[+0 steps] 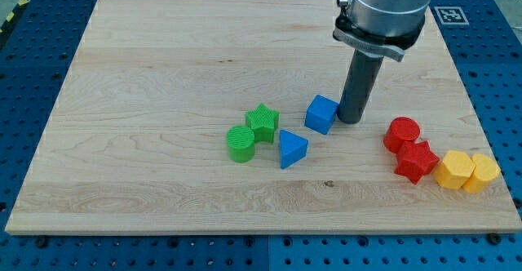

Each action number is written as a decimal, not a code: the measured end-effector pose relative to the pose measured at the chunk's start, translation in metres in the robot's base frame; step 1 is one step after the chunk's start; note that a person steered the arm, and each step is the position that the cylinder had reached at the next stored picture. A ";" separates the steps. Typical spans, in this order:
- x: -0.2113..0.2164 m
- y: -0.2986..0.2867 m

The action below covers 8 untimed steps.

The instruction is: Push the blue blocks close to the green star

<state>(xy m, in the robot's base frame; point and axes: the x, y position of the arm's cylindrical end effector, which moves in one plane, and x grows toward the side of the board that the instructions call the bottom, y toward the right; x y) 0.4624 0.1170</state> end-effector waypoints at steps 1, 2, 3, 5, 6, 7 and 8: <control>-0.025 0.000; -0.025 0.000; -0.007 -0.009; 0.020 -0.029; 0.020 -0.043; 0.022 -0.065; 0.022 -0.065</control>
